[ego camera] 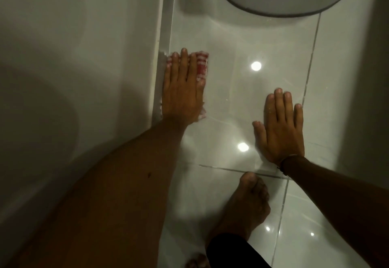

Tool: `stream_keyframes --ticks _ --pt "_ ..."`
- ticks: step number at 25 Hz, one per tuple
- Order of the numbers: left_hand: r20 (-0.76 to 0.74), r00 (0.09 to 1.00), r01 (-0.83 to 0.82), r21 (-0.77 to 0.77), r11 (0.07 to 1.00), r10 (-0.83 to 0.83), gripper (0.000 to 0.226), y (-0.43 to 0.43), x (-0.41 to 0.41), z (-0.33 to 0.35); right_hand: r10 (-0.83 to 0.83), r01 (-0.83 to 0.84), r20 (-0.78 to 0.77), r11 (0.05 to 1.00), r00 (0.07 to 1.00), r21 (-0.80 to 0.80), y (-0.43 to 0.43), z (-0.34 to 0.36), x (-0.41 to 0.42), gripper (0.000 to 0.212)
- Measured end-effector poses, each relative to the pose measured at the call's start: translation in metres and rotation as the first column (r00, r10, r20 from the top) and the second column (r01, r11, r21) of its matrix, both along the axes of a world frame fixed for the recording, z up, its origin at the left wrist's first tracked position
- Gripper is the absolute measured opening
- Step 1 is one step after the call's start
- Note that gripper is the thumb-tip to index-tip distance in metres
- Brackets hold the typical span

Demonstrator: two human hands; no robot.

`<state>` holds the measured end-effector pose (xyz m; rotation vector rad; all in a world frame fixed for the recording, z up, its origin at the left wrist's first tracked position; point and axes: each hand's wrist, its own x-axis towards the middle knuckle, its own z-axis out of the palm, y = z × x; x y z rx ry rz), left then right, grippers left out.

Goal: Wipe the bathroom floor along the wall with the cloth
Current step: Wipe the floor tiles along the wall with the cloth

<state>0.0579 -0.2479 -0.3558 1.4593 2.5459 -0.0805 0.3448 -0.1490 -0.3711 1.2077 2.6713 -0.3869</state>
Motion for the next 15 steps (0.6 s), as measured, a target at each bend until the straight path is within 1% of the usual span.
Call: stream_keyframes --ticks 2,3,5,6,8,11,15 --pt "0.007 0.999 -0.033 -0.027 0.999 0.033 0.115 -0.027 0.016 0.001 0.009 -0.009 -0.002 1.0 1.0 -0.012 -0.001 0.001 -0.003 0.083" --pt "0.013 0.999 -0.046 -0.02 0.999 0.046 0.109 -0.042 0.025 0.001 0.009 -0.009 -0.005 1.0 1.0 -0.007 -0.001 0.002 -0.003 0.083" --pt "0.021 0.998 -0.06 0.019 0.998 0.06 0.082 -0.067 0.043 0.0 -0.002 0.002 -0.014 1.0 1.0 -0.007 -0.002 0.005 -0.003 0.082" --pt "0.03 0.997 -0.078 0.042 0.996 0.076 0.073 -0.077 0.049 0.0 -0.012 0.012 -0.016 1.0 1.0 -0.008 -0.004 0.006 -0.003 0.081" --pt "0.052 0.994 -0.097 0.058 0.994 0.094 0.071 -0.089 0.057 -0.003 -0.031 0.031 0.001 1.0 1.0 -0.003 -0.007 0.006 -0.005 0.079" --pt "0.015 0.995 -0.098 0.085 0.992 0.097 0.069 -0.11 0.072 -0.006 -0.018 0.018 0.002 1.0 1.0 -0.014 -0.008 0.005 -0.007 0.079" --pt "0.048 0.997 -0.078 0.238 0.968 0.068 0.062 -0.165 0.104 -0.008 -0.022 0.022 0.004 0.999 1.0 -0.031 -0.014 0.007 -0.012 0.083"
